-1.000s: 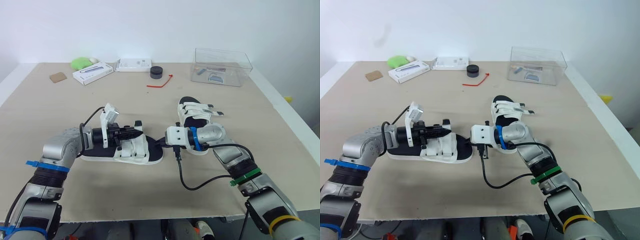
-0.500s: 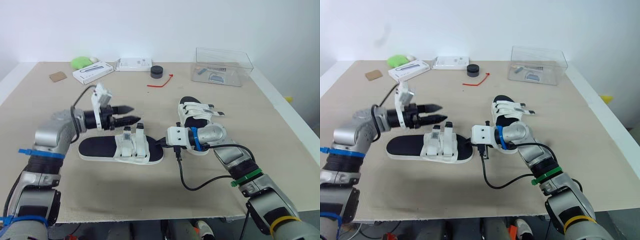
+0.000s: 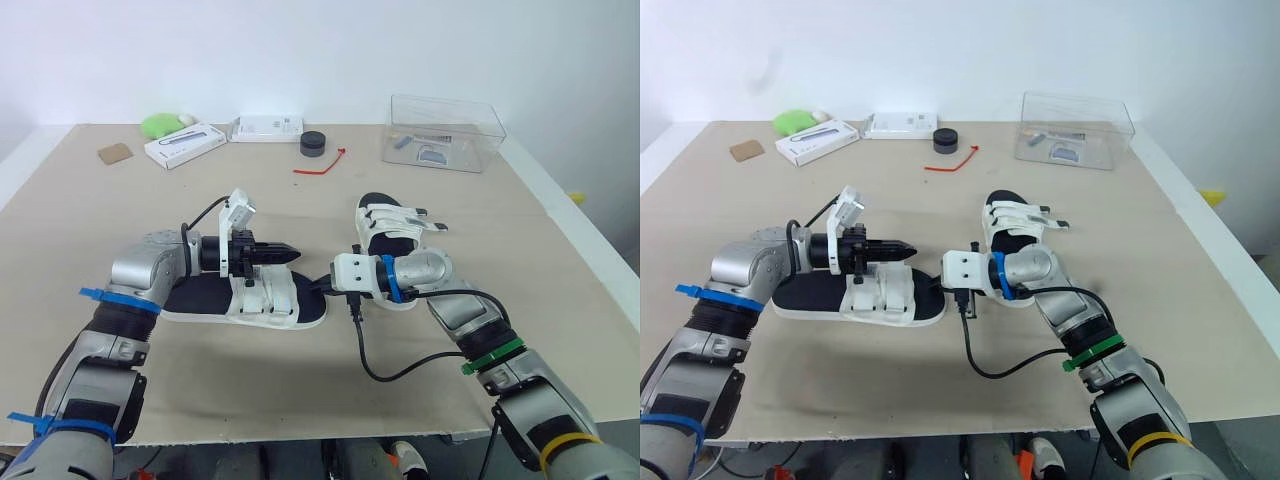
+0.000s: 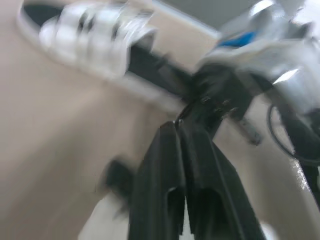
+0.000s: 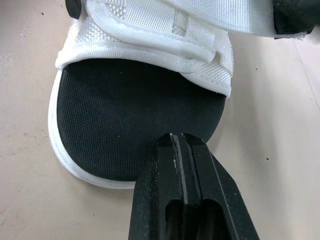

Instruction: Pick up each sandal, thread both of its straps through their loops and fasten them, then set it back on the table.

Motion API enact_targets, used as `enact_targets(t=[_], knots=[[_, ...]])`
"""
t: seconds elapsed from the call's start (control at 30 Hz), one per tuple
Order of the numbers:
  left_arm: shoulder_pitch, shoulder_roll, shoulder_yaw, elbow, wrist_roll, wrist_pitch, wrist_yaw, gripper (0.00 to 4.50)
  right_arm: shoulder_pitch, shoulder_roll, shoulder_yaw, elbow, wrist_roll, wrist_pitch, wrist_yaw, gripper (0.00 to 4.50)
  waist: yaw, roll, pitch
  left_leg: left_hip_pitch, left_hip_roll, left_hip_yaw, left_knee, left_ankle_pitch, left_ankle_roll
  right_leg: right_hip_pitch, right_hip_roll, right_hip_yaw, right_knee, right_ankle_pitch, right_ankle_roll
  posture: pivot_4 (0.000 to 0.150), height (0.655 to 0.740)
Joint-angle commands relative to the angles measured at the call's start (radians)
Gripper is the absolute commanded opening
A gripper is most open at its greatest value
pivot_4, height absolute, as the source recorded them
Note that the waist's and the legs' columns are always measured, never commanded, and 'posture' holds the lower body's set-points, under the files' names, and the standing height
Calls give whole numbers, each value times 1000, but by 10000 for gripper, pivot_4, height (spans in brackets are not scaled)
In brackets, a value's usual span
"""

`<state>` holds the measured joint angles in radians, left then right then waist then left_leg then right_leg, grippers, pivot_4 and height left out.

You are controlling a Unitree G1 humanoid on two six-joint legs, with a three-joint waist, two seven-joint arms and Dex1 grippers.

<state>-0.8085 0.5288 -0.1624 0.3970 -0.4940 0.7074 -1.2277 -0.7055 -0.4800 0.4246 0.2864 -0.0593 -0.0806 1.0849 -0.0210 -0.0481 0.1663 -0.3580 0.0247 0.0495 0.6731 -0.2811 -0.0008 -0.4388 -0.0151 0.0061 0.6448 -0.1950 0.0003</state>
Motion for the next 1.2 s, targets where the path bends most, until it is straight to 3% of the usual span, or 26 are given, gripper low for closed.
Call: enact_targets(t=[0.03,0.37,0.57,0.67,0.87,1.03,1.13,1.2], knots=[[-47,27,-45,69,58,19,-60,216,23,-18,7,34,-48,42,-8,0,0,0,0,0,-1,0,0,0,0,0,0,0,0,0,0,1500,7400],[-91,37,-111,226,199,-65,-137,216,27,-30,-1,20,-46,56,-10,0,-1,0,0,0,-1,0,0,0,0,0,0,0,0,0,0,1500,7400],[-185,5,8,429,251,-276,76,216,26,-30,4,18,-46,58,-9,0,0,0,0,0,1,0,1,1,2,0,-1,0,0,1,1,1500,7400],[-211,5,58,471,252,-337,117,216,28,-31,6,18,-44,57,-6,0,0,0,0,0,0,0,1,1,2,0,-1,1,0,1,1,1500,7400],[-168,15,128,314,220,-305,111,216,29,-26,4,19,-44,54,0,0,0,-1,0,-4,0,0,0,1,2,-2,-3,0,0,1,2,1500,7400],[-30,63,195,3,146,-210,113,216,32,-12,-41,-9,15,97,-2,0,-2,-1,0,-3,0,0,0,1,2,-3,-3,1,0,1,2,1500,7400],[98,117,230,-197,123,-197,119,7215,48,-5,-112,-72,110,188,1,9495,-2,-1,0,-4,0,0,0,1,2,-3,-3,1,0,1,1,1500,7400],[194,157,253,-304,121,-247,103,14192,70,-13,-163,-131,177,233,11,15753,-1,0,1,-5,0,0,0,1,1,-4,-4,0,0,1,1,1500,7400]])
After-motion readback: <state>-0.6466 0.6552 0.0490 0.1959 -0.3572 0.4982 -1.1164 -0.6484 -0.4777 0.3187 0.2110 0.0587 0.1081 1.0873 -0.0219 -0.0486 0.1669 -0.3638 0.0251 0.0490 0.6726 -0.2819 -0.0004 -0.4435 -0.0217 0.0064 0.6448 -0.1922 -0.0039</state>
